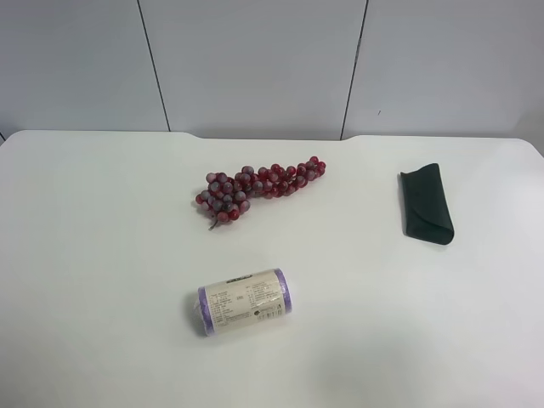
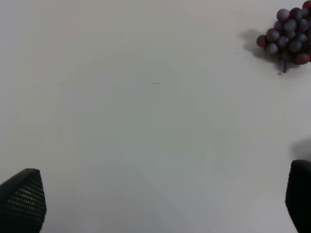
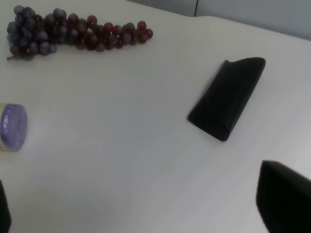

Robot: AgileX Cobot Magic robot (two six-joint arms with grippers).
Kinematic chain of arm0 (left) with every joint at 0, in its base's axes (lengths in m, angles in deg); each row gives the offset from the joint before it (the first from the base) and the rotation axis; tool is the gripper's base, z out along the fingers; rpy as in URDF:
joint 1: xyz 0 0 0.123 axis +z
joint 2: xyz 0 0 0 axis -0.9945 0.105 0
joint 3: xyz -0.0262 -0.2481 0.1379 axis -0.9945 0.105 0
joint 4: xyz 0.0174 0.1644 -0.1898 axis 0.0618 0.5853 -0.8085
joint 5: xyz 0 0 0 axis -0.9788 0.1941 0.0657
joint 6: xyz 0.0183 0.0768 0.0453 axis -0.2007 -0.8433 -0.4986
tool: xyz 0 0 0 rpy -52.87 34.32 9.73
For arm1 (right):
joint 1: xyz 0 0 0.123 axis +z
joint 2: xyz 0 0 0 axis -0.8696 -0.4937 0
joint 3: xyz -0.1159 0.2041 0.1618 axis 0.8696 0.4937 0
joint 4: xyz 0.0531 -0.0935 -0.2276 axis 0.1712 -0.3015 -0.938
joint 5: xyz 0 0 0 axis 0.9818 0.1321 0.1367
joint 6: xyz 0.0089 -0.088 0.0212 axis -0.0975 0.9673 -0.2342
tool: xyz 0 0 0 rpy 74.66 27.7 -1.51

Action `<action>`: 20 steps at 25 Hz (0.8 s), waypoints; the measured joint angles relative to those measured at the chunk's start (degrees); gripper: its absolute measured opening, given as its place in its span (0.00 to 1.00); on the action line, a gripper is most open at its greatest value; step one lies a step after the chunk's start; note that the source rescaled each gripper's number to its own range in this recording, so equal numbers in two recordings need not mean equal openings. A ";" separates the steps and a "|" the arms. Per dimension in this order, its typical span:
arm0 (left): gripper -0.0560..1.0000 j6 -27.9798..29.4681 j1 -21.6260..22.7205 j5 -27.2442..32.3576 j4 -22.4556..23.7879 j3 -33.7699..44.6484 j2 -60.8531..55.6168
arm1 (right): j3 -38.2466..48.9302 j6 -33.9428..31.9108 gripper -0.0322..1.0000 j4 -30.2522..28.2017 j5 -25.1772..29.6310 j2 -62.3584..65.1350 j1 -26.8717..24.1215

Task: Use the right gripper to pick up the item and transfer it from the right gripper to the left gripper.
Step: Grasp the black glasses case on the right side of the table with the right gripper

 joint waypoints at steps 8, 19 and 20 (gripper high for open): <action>1.00 0.00 0.00 0.00 0.00 0.00 0.00 | 0.00 0.00 1.00 0.00 0.00 0.00 0.00; 1.00 0.00 0.00 0.00 0.00 0.00 0.00 | 0.00 0.00 1.00 0.00 -0.50 0.00 0.00; 1.00 0.00 0.00 0.00 0.00 0.00 0.00 | 0.00 -0.12 1.00 0.00 -0.50 0.00 0.00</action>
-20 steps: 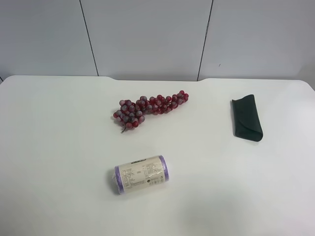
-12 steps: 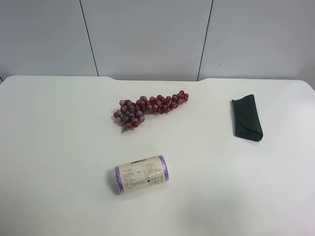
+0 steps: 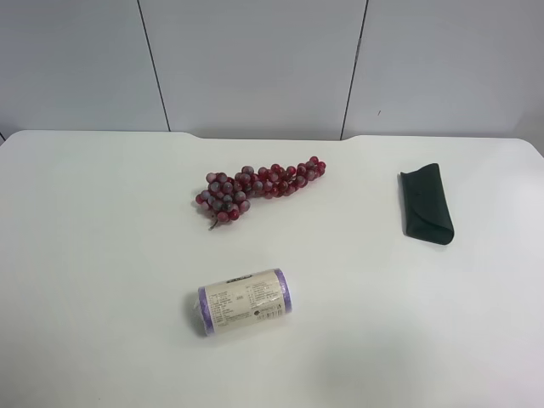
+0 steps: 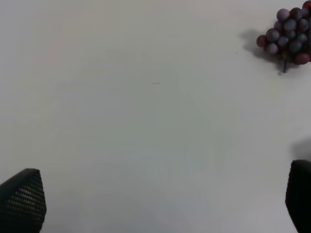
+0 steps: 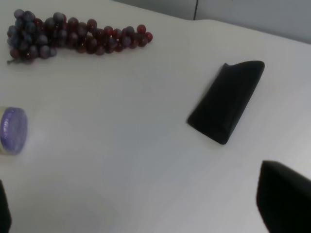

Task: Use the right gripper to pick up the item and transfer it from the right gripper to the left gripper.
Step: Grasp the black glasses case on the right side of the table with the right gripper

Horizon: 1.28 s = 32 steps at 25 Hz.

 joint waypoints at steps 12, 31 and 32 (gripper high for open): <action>1.00 0.00 0.00 0.00 0.00 0.00 0.00 | -8.43 -6.48 1.00 -3.57 0.49 -16.28 0.00; 1.00 0.00 0.00 0.00 0.00 0.00 0.00 | -25.34 -28.05 1.00 -18.72 2.33 -60.78 -0.10; 1.00 0.00 0.00 -0.05 0.00 0.00 0.00 | -25.34 -28.42 1.00 -19.31 2.26 -62.98 -0.10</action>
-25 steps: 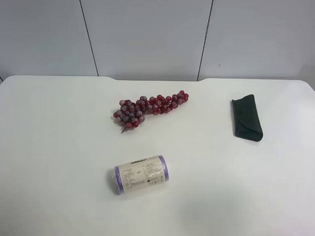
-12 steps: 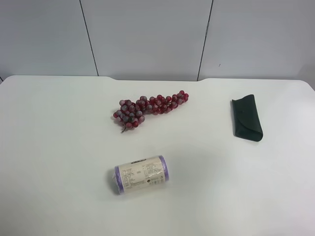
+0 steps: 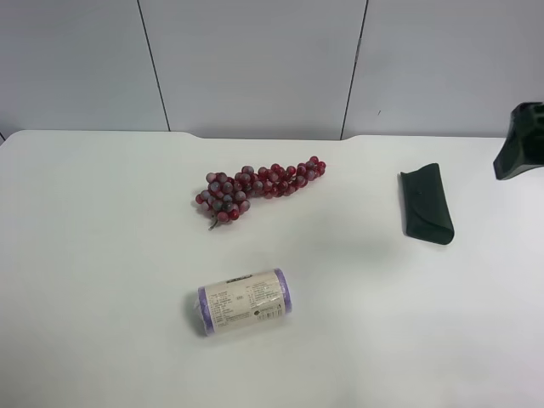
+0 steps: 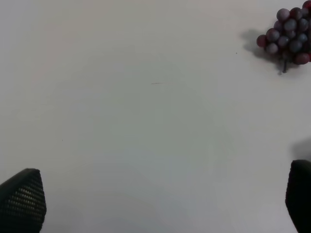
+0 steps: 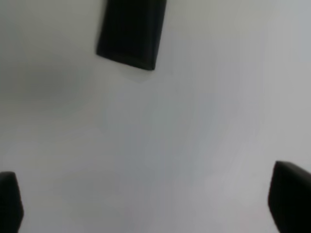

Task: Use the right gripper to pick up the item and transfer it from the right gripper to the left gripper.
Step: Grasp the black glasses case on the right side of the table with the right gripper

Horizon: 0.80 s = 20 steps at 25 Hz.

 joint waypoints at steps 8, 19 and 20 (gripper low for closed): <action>1.00 0.00 0.00 0.05 0.00 0.00 0.00 | 0.00 0.81 1.00 1.73 -7.05 -13.83 -6.96; 1.00 0.00 0.00 0.05 0.00 0.00 0.00 | -3.61 10.23 1.00 9.37 -15.12 -28.31 -13.88; 1.00 0.00 0.00 0.05 0.00 0.00 0.00 | -5.25 10.54 1.00 9.37 -14.98 -29.60 -13.88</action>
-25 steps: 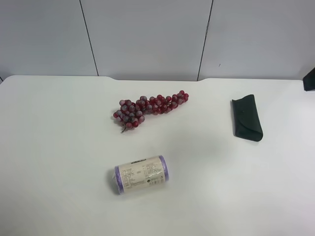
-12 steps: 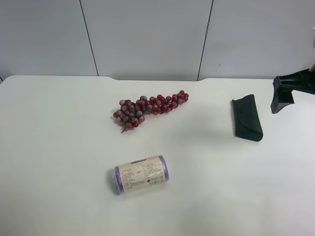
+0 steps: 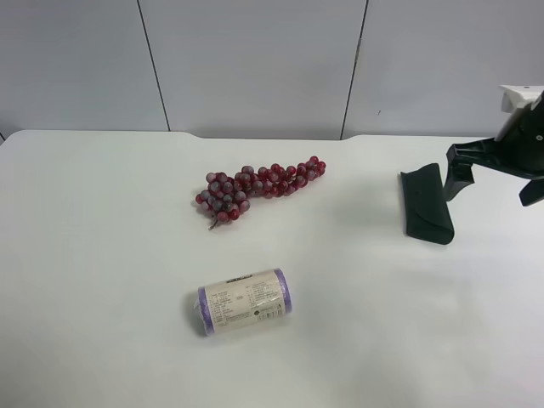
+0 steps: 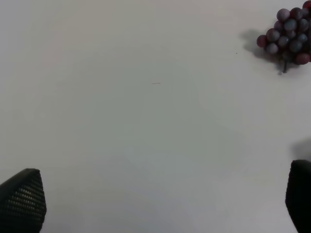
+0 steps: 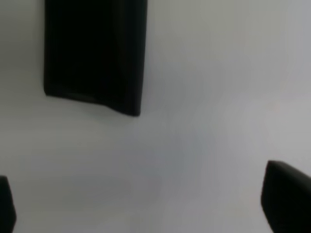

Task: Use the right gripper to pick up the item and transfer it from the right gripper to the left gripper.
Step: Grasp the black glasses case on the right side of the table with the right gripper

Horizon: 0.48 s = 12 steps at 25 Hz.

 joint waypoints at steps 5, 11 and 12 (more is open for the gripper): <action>1.00 0.00 0.00 0.00 0.00 0.00 0.00 | -8.51 0.83 1.00 1.27 3.00 -7.58 0.00; 1.00 0.00 0.00 0.00 0.00 0.00 0.00 | -11.70 3.27 1.00 5.11 4.79 -15.09 0.00; 1.00 0.00 0.00 0.00 0.00 0.00 0.00 | -11.75 3.55 1.00 5.59 4.79 -16.27 0.00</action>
